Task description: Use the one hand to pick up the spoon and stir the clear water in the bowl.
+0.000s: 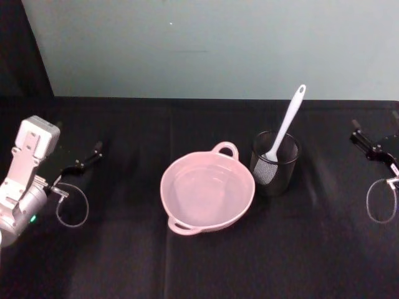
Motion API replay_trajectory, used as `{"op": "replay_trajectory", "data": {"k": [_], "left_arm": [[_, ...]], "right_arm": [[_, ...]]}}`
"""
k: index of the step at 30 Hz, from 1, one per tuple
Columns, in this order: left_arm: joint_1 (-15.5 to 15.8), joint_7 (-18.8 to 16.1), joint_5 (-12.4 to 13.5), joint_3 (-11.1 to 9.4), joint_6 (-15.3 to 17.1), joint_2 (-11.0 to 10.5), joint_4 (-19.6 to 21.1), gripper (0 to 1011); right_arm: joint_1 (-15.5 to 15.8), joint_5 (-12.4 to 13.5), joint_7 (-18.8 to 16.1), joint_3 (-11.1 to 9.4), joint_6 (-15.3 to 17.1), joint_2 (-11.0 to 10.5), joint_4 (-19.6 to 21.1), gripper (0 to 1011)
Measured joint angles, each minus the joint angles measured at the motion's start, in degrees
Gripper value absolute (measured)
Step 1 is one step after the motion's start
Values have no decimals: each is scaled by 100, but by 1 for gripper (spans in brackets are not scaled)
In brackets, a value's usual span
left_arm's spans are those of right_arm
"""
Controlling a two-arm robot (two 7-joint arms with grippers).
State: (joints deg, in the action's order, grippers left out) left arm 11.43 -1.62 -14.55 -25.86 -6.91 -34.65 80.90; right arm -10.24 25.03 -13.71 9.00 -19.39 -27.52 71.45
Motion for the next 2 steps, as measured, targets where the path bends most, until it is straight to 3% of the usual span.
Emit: {"op": "replay_trajectory", "data": {"k": [2], "left_arm": [[0, 0, 0, 0, 0, 0, 0, 1011]], "right_arm": [[0, 0, 1, 0, 1, 0, 1, 1002]]}}
